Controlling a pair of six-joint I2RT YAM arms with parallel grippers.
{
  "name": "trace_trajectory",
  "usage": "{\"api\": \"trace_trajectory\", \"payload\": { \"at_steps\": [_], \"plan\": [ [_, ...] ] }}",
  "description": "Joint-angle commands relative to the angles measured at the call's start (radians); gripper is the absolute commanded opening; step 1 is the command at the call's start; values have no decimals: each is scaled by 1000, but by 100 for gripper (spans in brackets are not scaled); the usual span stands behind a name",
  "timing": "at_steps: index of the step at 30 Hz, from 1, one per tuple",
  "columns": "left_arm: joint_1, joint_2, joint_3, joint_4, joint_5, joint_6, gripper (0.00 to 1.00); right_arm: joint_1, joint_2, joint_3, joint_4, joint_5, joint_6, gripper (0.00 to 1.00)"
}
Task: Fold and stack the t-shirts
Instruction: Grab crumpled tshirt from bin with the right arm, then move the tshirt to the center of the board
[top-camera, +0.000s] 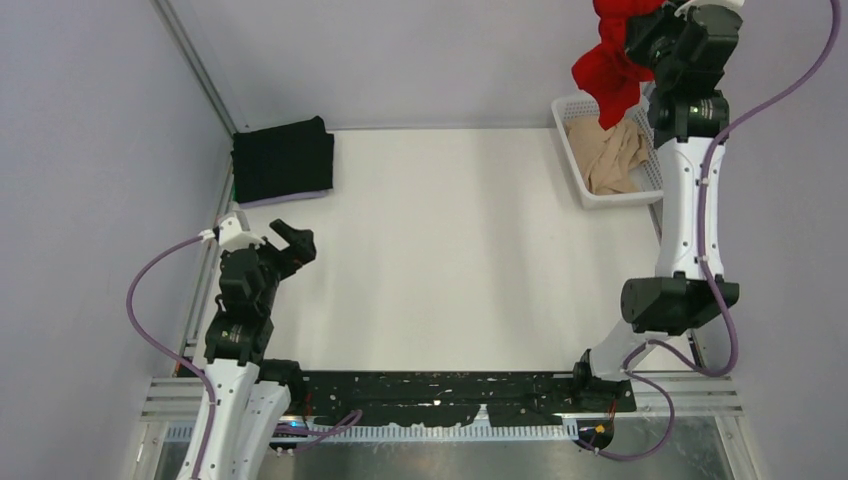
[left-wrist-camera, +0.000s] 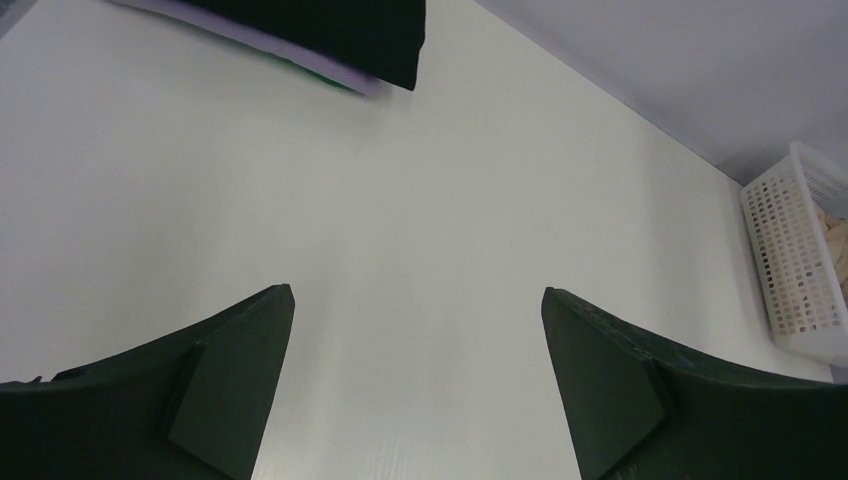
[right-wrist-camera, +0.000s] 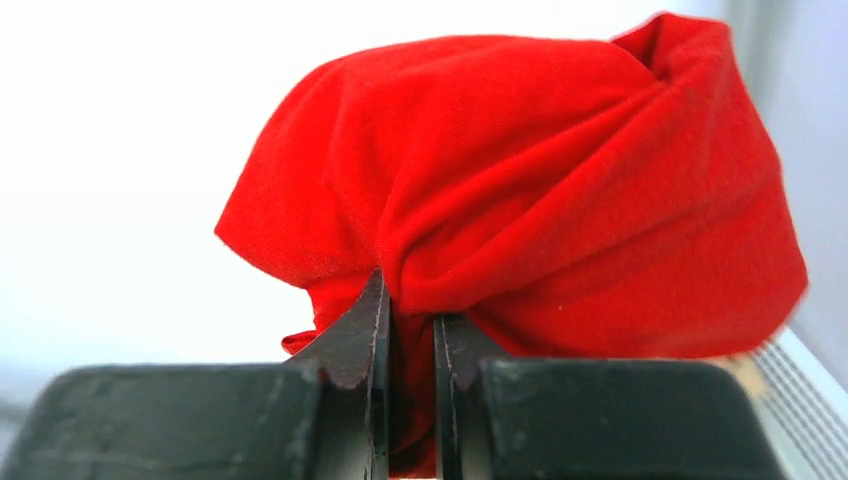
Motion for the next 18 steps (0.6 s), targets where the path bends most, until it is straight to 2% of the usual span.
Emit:
{"api": "trace_trajectory", "payload": {
  "at_steps": [1,6,9,11,14,18],
  "plan": [
    [1,-15,-2,0,44,-3,99,74,-112,-47,58,-305,-6,5],
    [1,-27,7,-20,66,-4,99,266,-218,-137,41,-470,-44,5],
    [1,-32,1,-22,78,-4,99,357,-282,-264,93,-488,-8,5],
    [1,-33,-3,-13,98,-3,99,440,-337,-404,128,-396,-3,5],
    [1,-28,-7,5,157,1,99,571,-404,-636,157,-129,20,5],
    [1,-16,-21,29,199,-8,99,709,-460,-893,226,150,173,5]
  ]
}}
